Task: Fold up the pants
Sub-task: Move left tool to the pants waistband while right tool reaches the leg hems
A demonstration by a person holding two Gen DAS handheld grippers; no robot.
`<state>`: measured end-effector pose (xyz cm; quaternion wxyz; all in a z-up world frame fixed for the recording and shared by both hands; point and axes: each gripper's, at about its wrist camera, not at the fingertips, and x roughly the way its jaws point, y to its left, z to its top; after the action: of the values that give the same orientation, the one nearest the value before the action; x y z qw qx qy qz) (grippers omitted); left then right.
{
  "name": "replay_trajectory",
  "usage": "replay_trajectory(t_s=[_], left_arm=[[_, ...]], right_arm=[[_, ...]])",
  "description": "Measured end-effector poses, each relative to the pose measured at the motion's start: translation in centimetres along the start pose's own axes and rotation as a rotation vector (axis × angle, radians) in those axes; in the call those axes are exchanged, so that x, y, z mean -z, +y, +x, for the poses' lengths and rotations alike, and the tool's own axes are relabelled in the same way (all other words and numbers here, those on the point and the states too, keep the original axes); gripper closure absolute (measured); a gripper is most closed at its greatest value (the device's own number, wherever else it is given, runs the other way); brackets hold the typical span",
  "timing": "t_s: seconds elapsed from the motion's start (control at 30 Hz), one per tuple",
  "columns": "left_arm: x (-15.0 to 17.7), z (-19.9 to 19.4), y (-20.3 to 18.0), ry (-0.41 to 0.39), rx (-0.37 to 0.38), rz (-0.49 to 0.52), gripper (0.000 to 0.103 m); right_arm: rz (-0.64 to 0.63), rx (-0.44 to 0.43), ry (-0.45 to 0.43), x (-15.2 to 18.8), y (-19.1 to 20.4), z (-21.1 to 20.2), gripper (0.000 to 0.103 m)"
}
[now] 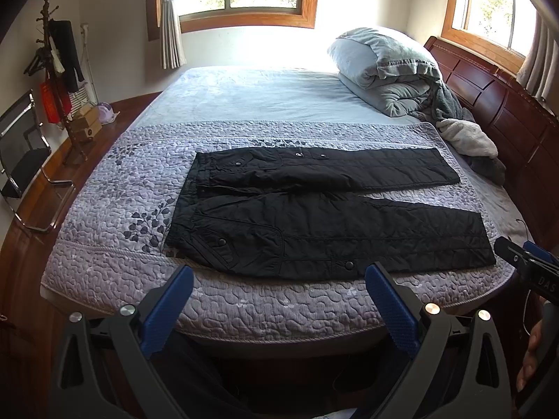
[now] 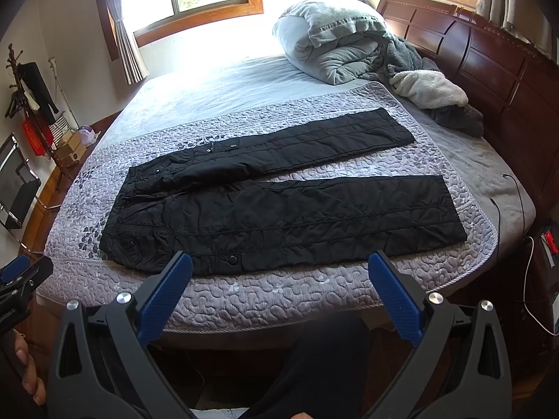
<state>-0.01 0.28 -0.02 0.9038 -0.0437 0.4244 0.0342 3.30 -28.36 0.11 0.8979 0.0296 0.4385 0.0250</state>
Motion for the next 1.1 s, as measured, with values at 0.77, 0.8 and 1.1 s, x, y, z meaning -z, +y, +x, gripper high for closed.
replay_trajectory(t_s=[0.77, 0.8, 1.1], left_arm=[[2.2, 27.8, 25.7, 0.346, 0.328, -0.652, 0.004], [2.2, 28.8, 26.2, 0.344, 0.326, -0.664, 0.004], [1.9, 34.2, 24.6, 0.434, 0.263, -0.661, 0.005]], right_arm=[[0.234, -0.121, 0.199, 1.7, -9.1, 15.8, 0.002], [0.238, -0.114, 0.203, 1.7, -9.2, 16.1, 0.002], [0.276, -0.062, 0.197, 2.3, -11.7, 17.8, 0.002]])
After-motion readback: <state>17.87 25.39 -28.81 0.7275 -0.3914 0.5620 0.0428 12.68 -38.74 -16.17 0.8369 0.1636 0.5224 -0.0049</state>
